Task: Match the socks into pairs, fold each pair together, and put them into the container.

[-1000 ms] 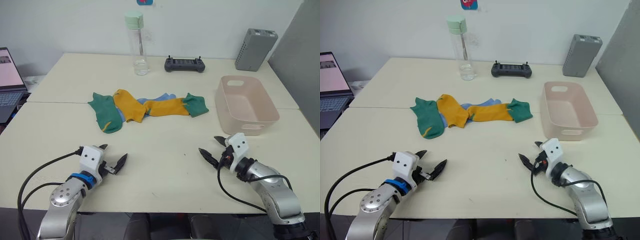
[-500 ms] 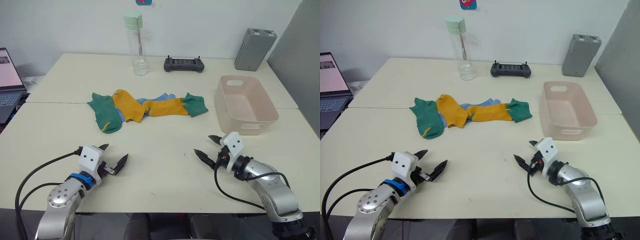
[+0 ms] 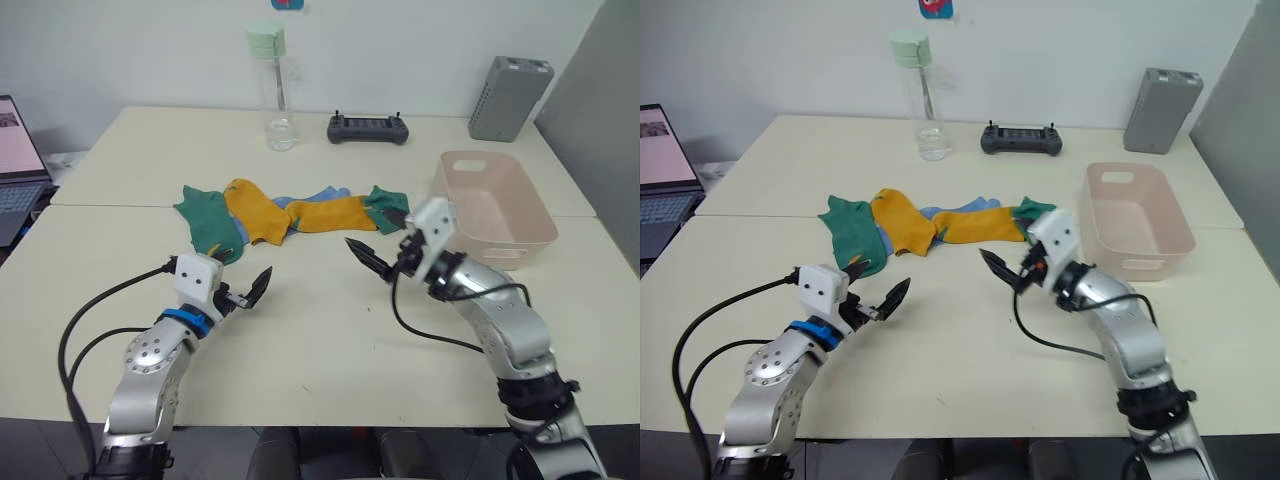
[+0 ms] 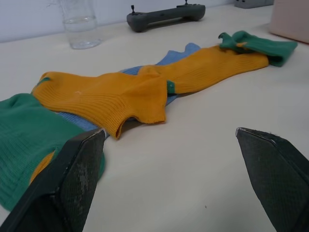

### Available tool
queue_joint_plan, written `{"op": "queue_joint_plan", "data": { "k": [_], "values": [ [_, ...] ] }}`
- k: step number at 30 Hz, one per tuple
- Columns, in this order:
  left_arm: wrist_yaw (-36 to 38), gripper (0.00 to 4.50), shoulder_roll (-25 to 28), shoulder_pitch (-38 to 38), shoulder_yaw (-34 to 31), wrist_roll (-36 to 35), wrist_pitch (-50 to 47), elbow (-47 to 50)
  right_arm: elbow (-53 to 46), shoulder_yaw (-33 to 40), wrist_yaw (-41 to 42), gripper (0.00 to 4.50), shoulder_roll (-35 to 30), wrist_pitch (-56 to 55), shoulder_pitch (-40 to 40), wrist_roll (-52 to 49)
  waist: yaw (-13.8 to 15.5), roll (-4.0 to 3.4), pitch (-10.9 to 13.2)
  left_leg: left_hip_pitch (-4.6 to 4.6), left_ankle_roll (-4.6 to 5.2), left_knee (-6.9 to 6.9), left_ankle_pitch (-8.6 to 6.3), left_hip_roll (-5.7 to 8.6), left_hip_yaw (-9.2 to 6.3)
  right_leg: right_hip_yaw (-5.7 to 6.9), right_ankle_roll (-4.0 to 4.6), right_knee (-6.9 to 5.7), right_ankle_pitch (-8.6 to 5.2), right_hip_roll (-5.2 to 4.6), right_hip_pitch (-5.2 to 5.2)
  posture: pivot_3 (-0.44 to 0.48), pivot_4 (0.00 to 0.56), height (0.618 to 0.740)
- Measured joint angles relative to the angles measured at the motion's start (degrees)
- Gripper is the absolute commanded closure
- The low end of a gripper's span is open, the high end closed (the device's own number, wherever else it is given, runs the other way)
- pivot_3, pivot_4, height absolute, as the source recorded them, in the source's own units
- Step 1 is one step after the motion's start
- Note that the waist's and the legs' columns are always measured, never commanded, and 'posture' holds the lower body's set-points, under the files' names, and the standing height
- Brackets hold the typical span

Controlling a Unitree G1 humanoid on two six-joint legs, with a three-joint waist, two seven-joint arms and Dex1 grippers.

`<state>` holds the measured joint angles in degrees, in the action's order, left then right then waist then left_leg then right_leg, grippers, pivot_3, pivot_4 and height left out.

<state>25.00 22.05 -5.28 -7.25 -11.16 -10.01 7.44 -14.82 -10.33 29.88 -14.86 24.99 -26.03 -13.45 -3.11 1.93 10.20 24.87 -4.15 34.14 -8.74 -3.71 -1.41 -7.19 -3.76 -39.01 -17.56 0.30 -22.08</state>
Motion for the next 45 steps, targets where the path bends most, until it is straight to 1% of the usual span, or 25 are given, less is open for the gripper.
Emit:
{"op": "queue_joint_plan", "data": {
  "k": [4, 9, 13, 17, 20, 21, 32, 37, 42, 45],
  "values": [
    [-4.3, 0.0, -3.1, -6.4, 3.2, 5.1, 2.0, -7.7, 2.0, -1.2, 0.0, 0.03, 0.3, -0.8, -0.1, 1.6, 1.1, 0.02, 0.0, 0.06, 0.0, 0.02, 0.0, 0.04, 0.01, -0.01, -0.01, 0.05, 0.02, -0.02, 0.01, 0.0, 0.15, 0.74],
    [-7.9, 0.0, -6.5, -15.0, 7.5, 10.2, 5.4, -17.6, 2.2, -1.1, 0.4, 0.03, -0.6, -1.1, -0.2, 2.1, 1.3, 0.02, 0.0, 0.04, 0.01, 0.04, 0.01, 0.02, -0.03, 0.01, -0.03, 0.0, 0.03, 0.03, 0.02, 0.0, 0.15, 0.74],
    [-9.7, 0.0, -7.3, -20.4, 10.5, 14.2, 8.3, -26.2, 2.2, -0.8, 0.4, 0.03, -1.4, -1.1, -0.1, 2.7, 1.0, 0.02, 0.0, 0.04, 0.01, 0.04, 0.0, 0.01, -0.02, 0.0, -0.04, 0.01, 0.03, 0.04, 0.0, 0.0, 0.15, 0.74],
    [-11.6, 0.0, -7.0, -24.0, 11.0, 16.2, 9.9, -32.4, 2.1, -0.5, 0.0, 0.03, -1.3, -1.1, 0.3, 3.2, 0.9, 0.02, 0.0, 0.05, 0.0, -0.01, 0.0, 0.01, -0.04, 0.01, -0.04, -0.01, 0.03, 0.06, -0.01, 0.0, 0.15, 0.74],
    [-12.6, 0.56, -6.1, -26.2, 11.0, 17.4, 11.4, -36.0, 1.3, -0.4, -0.2, 0.0, -1.0, -1.1, 0.9, 3.2, 0.9, 0.02, 0.0, 0.05, 0.0, -0.02, 0.0, 0.01, -0.04, 0.01, -0.04, 0.0, 0.03, 0.06, -0.01, 0.0, 0.15, 0.74],
    [-13.1, 0.84, -5.9, -26.5, 10.8, 17.5, 11.6, -36.7, 1.2, -0.4, -0.2, 0.0, -0.9, -1.1, 1.0, 3.2, 0.9, 0.02, 0.0, 0.05, 0.0, -0.02, 0.0, 0.0, -0.04, 0.02, -0.04, 0.0, 0.03, 0.06, -0.01, 0.0, 0.15, 0.74],
    [-14.2, 4.45, -5.9, -26.5, 9.1, 16.9, 13.5, -37.9, 1.1, -0.3, -0.6, 0.0, -0.8, -1.0, 1.6, 3.2, 1.2, 0.02, 0.0, 0.05, 0.0, -0.02, 0.0, 0.0, -0.04, 0.02, -0.04, 0.0, 0.04, 0.05, 0.0, 0.0, 0.15, 0.74],
    [-12.1, 4.45, -5.8, -24.4, 8.6, 15.0, 13.2, -33.5, 1.1, -0.3, -1.0, 0.0, -0.5, -1.0, 1.7, 3.2, 1.1, 0.02, 0.0, 0.05, 0.0, -0.02, 0.0, 0.0, -0.03, 0.02, -0.04, 0.0, 0.04, 0.05, 0.0, 0.0, 0.15, 0.74],
    [-6.6, 4.45, -4.3, -19.3, 6.8, 10.0, 10.3, -23.9, 1.1, -0.2, -1.1, 0.0, -0.6, -1.0, 2.3, 3.3, 1.1, 0.02, 0.0, 0.04, 0.0, -0.04, 0.0, -0.01, -0.04, 0.02, -0.04, 0.0, 0.04, 0.05, -0.01, 0.0, 0.15, 0.74],
    [-1.6, 4.45, -1.8, -14.9, 6.4, 6.3, 6.9, -15.8, 1.1, 0.0, -1.0, 0.0, -0.8, -1.1, 2.5, 3.2, 0.9, 0.02, 0.0, 0.04, 0.0, -0.04, 0.0, -0.01, -0.02, 0.0, -0.03, 0.0, 0.03, 0.04, 0.0, 0.0, 0.15, 0.74]
  ]
}}
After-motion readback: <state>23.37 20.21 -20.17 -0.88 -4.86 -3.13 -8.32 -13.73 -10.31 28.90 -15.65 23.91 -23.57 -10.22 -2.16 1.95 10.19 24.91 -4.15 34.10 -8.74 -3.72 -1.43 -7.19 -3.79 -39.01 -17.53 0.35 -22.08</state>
